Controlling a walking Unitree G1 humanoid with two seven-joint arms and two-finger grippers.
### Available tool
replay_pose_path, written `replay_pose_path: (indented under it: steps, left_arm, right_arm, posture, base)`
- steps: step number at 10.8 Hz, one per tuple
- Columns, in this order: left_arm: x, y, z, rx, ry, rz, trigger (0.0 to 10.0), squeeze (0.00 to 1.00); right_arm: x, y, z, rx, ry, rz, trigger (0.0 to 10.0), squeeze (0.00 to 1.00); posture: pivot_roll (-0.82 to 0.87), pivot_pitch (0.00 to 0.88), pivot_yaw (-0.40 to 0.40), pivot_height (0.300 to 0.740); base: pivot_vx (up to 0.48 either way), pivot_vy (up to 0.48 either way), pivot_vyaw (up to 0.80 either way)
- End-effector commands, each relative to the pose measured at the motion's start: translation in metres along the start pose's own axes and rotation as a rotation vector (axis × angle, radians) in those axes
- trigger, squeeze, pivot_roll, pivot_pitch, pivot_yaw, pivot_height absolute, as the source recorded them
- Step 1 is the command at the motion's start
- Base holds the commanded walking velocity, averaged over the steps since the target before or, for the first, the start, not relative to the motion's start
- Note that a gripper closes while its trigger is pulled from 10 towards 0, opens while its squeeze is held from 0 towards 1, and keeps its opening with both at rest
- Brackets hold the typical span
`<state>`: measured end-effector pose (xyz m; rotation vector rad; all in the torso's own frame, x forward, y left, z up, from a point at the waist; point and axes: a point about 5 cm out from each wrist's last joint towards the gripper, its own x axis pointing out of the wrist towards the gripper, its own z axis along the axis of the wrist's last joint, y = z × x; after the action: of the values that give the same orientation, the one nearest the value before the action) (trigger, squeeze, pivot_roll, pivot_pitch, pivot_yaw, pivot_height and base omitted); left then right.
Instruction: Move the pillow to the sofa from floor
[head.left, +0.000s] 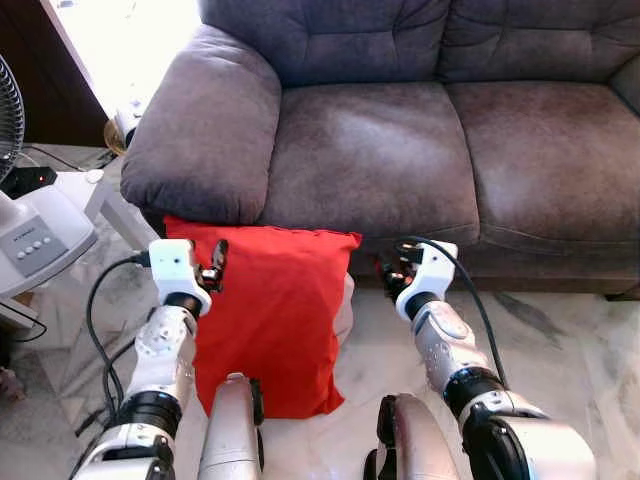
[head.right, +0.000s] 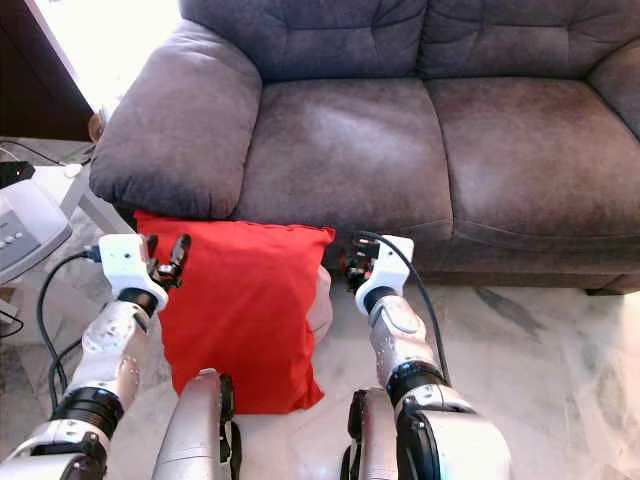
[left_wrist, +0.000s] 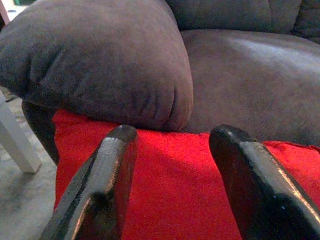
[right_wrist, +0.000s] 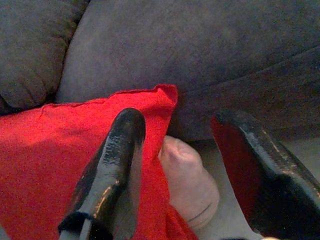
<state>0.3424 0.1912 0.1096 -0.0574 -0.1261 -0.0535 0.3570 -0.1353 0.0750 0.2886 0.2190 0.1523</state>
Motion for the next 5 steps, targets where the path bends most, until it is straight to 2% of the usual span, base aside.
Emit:
replay_pose_path:
  steps: [1,3,5]
  left_arm:
    - [-0.005,0.002,-0.004,0.006,0.006,0.005,10.0,0.0]
    - [-0.005,0.002,-0.007,-0.027,0.033,0.019,10.0,0.0]
    - [-0.005,0.003,-0.008,-0.023,0.037,0.017,10.0,0.0]
  right_arm:
    - [-0.005,-0.002,-0.011,-0.018,0.025,-0.01,10.0,0.0]
    - [-0.014,-0.01,-0.024,-0.061,0.034,-0.025,10.0,0.0]
    - [-0.017,-0.014,-0.025,-0.068,0.021,-0.041,10.0,0.0]
  posture:
    - [0.16,0.227,0.019,0.597]
    - [0.15,0.227,0.017,0.597]
    - [0.15,0.225,0.018,0.597]
  base:
    - [0.0,0.0,0.0]
    - [0.0,0.0,0.0]
    - [0.0,0.298,0.0]
